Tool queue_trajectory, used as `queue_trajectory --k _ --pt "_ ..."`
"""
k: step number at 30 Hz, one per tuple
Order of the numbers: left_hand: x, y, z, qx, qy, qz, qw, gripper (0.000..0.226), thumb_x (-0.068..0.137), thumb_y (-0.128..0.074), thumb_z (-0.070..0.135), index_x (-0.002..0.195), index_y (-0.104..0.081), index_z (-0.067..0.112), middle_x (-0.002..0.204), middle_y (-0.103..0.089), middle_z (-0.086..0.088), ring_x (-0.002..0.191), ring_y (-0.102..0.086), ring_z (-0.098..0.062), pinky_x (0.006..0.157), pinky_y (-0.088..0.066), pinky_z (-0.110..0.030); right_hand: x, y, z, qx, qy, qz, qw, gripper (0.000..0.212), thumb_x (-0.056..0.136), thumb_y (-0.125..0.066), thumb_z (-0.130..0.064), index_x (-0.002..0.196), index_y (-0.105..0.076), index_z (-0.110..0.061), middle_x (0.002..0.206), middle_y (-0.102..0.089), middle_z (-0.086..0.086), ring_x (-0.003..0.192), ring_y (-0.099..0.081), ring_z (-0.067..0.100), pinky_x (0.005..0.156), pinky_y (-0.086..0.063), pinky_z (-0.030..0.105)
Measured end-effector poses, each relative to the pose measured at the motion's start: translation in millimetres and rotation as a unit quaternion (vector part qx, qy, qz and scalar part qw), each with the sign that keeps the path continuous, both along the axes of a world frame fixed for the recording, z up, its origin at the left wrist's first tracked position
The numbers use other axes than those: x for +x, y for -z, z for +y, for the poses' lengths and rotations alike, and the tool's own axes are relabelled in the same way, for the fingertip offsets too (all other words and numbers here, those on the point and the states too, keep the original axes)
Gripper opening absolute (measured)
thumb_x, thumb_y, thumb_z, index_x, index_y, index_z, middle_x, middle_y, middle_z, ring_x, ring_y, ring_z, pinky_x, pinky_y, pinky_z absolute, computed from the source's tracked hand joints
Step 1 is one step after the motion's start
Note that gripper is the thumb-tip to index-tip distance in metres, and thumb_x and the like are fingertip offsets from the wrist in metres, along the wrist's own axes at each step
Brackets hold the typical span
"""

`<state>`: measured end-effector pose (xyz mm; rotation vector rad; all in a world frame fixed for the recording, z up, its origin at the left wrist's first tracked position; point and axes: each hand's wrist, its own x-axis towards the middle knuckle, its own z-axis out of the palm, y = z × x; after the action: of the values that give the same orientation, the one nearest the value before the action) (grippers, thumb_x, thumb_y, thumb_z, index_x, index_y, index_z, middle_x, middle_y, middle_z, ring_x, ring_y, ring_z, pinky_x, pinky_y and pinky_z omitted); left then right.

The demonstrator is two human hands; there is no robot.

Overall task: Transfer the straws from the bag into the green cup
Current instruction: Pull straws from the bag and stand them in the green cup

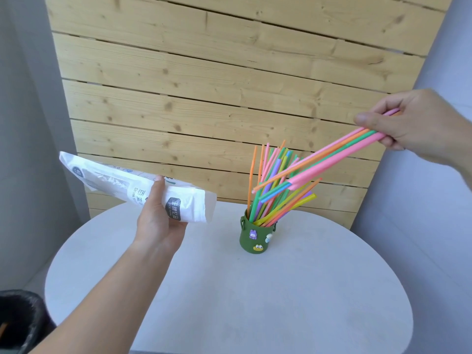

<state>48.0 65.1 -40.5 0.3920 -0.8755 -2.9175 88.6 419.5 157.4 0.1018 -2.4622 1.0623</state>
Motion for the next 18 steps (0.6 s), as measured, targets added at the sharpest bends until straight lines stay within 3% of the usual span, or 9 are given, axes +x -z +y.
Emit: queue_trajectory --k 3,8,12,18 --pt "0.6 -0.5 0.9 -0.002 0.003 0.001 1.000 0.045 0.098 -0.071 0.037 0.137 -0.062 0.017 0.116 -0.074 0.000 0.117 -0.072 -0.019 0.091 -0.062 -0.040 -1.0 -3.0 -1.5 0.033 -0.015 -0.038 0.999 0.026 0.075 -0.081 -0.037 0.070 -0.074 -0.013 0.045 -0.056 -0.004 0.036 -0.046 0.008 0.036 -0.040 0.016" --pt "0.8 0.0 1.6 -0.007 0.007 0.003 1.000 0.045 0.098 -0.071 0.037 0.137 -0.062 0.017 0.118 -0.073 0.000 0.119 -0.071 -0.019 0.097 -0.060 -0.042 -15.4 6.0 -17.9 0.147 -0.014 -0.056 0.987 0.026 0.083 -0.081 -0.033 0.068 -0.072 -0.013 0.051 -0.057 0.008 0.039 -0.046 0.014 0.039 -0.041 0.021" --pt "1.1 -0.2 0.6 -0.012 0.007 0.006 1.000 0.046 0.098 -0.070 0.037 0.139 -0.062 0.016 0.115 -0.073 0.000 0.116 -0.073 -0.019 0.096 -0.060 -0.041 -33.1 10.3 -36.1 0.226 -0.007 -0.050 0.973 0.029 0.083 -0.080 -0.038 0.065 -0.070 -0.017 0.041 -0.056 -0.006 0.033 -0.048 0.006 0.040 -0.041 0.021" --pt "0.1 0.1 -1.6 -0.010 0.005 0.006 1.000 0.050 0.098 -0.070 0.037 0.142 -0.060 0.016 0.120 -0.072 -0.001 0.120 -0.071 -0.020 0.098 -0.059 -0.042 -57.8 20.2 -55.2 0.290 0.001 -0.026 0.957 0.029 0.081 -0.082 -0.039 0.065 -0.068 -0.018 0.050 -0.063 -0.001 0.039 -0.056 0.009 0.037 -0.039 0.015"
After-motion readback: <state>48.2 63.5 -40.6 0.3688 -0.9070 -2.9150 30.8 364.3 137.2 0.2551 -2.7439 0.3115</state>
